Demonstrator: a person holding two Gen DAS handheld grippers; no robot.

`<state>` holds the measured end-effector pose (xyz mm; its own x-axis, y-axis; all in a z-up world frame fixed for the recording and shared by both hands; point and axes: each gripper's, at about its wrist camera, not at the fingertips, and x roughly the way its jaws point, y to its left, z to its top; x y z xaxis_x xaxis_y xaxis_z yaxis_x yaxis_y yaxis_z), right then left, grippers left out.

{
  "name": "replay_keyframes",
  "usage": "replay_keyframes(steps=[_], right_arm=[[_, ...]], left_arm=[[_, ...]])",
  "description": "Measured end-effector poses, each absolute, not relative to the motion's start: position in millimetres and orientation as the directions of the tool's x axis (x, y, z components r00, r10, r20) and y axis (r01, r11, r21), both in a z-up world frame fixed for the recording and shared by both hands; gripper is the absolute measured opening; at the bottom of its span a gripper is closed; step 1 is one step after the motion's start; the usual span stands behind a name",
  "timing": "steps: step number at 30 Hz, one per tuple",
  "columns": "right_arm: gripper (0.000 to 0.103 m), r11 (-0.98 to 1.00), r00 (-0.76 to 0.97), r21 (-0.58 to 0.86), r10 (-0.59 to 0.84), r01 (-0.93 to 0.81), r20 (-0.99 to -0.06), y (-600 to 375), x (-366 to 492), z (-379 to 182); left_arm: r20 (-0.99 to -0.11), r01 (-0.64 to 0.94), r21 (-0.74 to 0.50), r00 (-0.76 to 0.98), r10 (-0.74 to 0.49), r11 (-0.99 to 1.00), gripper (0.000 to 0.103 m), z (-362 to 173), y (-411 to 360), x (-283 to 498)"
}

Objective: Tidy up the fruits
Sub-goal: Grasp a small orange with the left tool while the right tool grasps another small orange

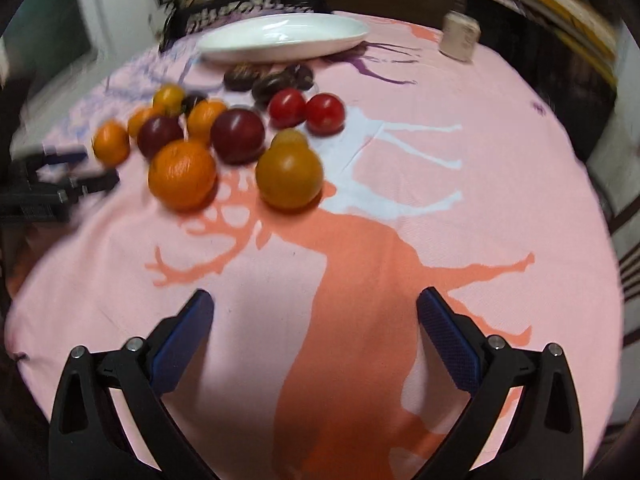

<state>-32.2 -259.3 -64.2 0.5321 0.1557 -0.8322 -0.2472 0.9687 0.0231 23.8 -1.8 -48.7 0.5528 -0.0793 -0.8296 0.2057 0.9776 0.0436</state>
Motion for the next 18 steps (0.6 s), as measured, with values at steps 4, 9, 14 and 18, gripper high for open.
replay_keyframes(steps=[4, 9, 14, 18], right_arm=[[0.102, 0.963, 0.518, 0.014, 0.157, -0.269, -0.841, -258.7, -27.6, -61.6], [0.102, 0.955, 0.596, 0.063, 0.232, -0.290, -0.768, -262.5, -5.9, -47.0], [0.081, 0.942, 0.588, 0.063, 0.258, -0.330, -0.766, -249.7, 17.7, -46.7], [0.059, 0.938, 0.565, 0.093, 0.279, -0.335, -0.776, -247.7, 27.3, -55.1]], left_arm=[[-0.829, 0.196, 0.042, 0.554, -0.075, 0.980, 0.101, -47.5, -3.4, 26.1], [-0.809, 0.200, -0.025, 0.571, -0.138, 0.979, 0.101, -41.1, 2.9, 38.5], [-0.806, 0.215, -0.023, 0.574, -0.145, 0.976, 0.098, -42.4, 1.3, 44.2], [-0.780, 0.273, -0.002, 0.602, -0.172, 0.962, 0.074, -36.3, -7.9, 37.3]])
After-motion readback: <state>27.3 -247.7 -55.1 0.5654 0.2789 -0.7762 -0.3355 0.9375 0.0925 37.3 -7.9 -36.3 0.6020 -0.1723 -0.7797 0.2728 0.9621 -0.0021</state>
